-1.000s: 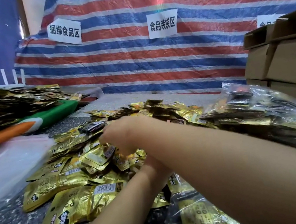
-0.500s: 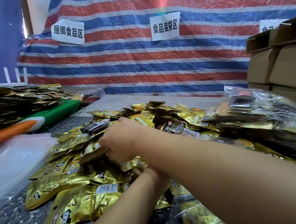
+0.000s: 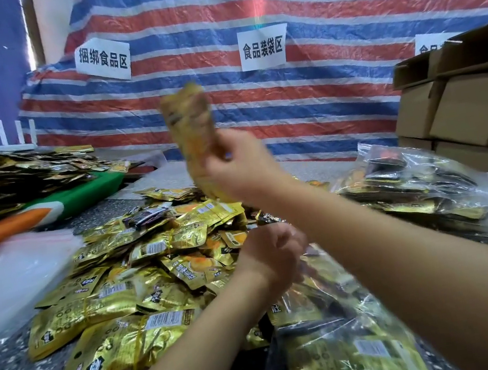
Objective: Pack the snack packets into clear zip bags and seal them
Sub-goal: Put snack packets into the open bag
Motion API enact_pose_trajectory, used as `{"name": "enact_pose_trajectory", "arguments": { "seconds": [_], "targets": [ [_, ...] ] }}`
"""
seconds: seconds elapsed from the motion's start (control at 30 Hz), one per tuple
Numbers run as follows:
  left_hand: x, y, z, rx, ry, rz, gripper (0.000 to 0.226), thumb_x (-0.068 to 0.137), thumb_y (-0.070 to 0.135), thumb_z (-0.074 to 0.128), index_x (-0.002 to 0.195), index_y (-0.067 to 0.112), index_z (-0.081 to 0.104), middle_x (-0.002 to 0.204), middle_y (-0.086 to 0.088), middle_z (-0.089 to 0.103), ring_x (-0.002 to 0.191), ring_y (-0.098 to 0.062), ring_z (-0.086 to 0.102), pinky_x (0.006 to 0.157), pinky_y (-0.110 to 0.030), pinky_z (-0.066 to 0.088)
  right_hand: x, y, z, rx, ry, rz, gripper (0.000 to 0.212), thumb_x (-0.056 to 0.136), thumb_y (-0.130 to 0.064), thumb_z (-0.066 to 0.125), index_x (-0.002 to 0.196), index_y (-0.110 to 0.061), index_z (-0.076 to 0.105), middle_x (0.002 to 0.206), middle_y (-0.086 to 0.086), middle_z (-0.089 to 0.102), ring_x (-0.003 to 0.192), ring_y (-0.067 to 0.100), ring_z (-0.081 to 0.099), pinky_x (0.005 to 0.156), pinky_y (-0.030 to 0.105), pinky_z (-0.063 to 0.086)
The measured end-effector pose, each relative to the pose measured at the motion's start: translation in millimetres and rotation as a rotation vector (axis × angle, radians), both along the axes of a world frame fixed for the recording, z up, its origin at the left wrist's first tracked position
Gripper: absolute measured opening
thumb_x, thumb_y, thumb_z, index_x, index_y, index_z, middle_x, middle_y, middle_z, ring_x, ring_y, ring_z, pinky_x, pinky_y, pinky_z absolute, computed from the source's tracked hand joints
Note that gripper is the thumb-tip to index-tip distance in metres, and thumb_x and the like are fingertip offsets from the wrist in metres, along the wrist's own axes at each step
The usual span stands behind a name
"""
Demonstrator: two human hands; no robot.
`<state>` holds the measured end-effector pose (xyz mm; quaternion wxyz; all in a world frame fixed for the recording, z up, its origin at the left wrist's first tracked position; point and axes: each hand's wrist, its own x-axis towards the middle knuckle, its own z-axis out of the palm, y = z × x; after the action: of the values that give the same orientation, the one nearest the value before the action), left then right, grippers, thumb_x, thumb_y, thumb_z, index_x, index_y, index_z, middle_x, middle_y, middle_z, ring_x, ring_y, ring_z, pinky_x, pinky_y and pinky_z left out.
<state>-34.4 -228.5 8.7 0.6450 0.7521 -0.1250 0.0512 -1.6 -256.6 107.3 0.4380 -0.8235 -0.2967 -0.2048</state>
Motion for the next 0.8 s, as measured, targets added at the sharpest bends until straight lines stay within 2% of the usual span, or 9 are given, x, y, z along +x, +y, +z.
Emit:
{"name": "enact_pose_trajectory", "arguments": {
  "seconds": [0.1,0.2,0.27,0.4,0.57,0.7,0.8],
  "targets": [
    [0.3,-2.2,-1.8,-0.056,-0.002,-0.059,0.02,0.098,0.026,0.059,0.085,0.012,0.065,0.074,0.002,0.075,0.054,-0.011,0.068,0.047,-0.021,0.05,-14.6,-56.1,14.3,0.527,0.3,0.204,0.017,0.095,-0.002,0.057,0.109,-0.008,0.065,0.102,0.009,0.071,0.09,0.021,0.069,0.083,0.036,0.059],
    [0.3,-2.8,-2.0,-0.057,-0.003,-0.072,0.023,0.094,0.031,0.06,0.085,0.01,0.065,0.071,0.007,0.074,0.059,-0.016,0.071,0.049,-0.025,0.048,-24.7,-116.8,4.0,0.744,0.41,0.296,0.031,0.085,-0.006,0.061,0.116,-0.007,0.062,0.107,0.009,0.072,0.098,0.022,0.07,0.091,0.038,0.057],
    [-0.2,-1.6,-0.9,-0.053,-0.002,-0.069,0.026,0.094,0.032,0.059,0.088,0.008,0.067,0.075,0.006,0.075,0.061,-0.017,0.072,0.047,-0.025,0.048,-30.6,-149.3,-10.7,0.833,0.443,0.321,0.035,0.081,-0.01,0.062,0.116,-0.009,0.062,0.104,0.006,0.074,0.097,0.019,0.072,0.086,0.034,0.059],
    [-3.4,-2.2,-0.7,-0.032,-0.024,-0.075,0.026,0.094,0.03,0.06,0.087,0.007,0.068,0.073,0.0,0.075,0.063,-0.018,0.073,0.049,-0.026,0.049,-36.0,-189.9,-44.6,0.984,0.477,0.319,0.028,0.084,-0.01,0.059,0.112,-0.01,0.064,0.105,0.008,0.075,0.094,0.017,0.073,0.074,0.024,0.058],
    [-3.9,-2.2,2.2,-0.047,-0.042,-0.078,0.028,0.095,0.028,0.061,0.085,0.003,0.069,0.07,-0.015,0.072,0.061,-0.021,0.07,0.05,-0.025,0.048,-34.1,-206.8,-65.5,1.022,0.46,0.328,0.025,0.085,-0.01,0.058,0.09,-0.02,0.08,0.107,0.007,0.075,0.099,0.017,0.072,0.079,0.025,0.058],
    [-3.9,-0.4,2.8,-0.05,-0.044,-0.085,0.029,0.093,0.029,0.061,0.084,0.003,0.068,0.068,-0.013,0.072,0.058,-0.021,0.067,0.05,-0.026,0.048,-31.2,-211.1,-72.4,0.937,0.424,0.385,0.025,0.086,-0.008,0.059,0.107,-0.014,0.073,0.114,0.012,0.073,0.112,0.025,0.068,0.089,0.034,0.056],
    [-4.3,-1.6,3.1,-0.062,-0.06,-0.097,0.031,0.092,0.03,0.062,0.088,0.0,0.069,0.076,-0.016,0.072,0.062,-0.02,0.071,0.05,-0.027,0.051,-32.0,-213.6,-73.3,0.778,0.343,0.314,0.031,0.078,-0.017,0.076,0.108,-0.015,0.074,0.119,0.012,0.071,0.117,0.027,0.065,0.094,0.034,0.054]
  ]
}}
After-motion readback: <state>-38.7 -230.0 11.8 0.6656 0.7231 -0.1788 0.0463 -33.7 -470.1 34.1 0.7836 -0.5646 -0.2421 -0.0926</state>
